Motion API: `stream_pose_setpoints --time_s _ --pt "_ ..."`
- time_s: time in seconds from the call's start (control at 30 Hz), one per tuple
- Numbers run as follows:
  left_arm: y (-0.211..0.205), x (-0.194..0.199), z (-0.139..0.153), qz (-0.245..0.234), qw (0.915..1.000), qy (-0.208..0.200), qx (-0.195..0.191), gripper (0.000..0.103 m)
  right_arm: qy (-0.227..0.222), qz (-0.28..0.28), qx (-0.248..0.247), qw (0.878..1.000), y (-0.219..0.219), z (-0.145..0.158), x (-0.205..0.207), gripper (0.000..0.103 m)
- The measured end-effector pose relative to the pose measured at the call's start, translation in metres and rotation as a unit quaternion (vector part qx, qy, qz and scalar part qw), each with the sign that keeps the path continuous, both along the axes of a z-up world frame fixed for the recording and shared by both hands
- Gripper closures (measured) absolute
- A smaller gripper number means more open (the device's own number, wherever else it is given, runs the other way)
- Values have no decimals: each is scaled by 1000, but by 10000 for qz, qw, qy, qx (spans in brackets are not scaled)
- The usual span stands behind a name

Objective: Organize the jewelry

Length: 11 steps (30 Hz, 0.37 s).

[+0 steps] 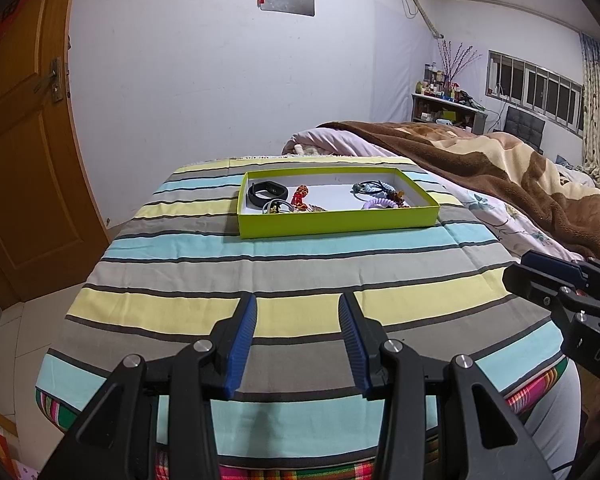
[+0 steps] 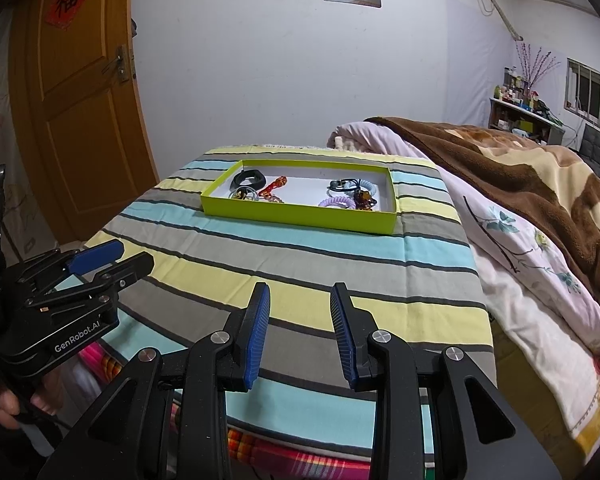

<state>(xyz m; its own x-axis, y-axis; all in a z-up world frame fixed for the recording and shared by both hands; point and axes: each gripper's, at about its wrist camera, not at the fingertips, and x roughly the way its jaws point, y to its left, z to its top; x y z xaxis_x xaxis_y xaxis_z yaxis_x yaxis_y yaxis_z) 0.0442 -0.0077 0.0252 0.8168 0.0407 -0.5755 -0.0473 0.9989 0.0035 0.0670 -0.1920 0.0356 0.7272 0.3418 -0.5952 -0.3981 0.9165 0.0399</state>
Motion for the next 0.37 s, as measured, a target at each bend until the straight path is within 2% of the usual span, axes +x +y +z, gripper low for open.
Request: stream_pose_setpoints --time_s 0.37 --pt "1 0 -2 22 10000 1 -54 62 1 -1 9 10000 1 -1 0 71"
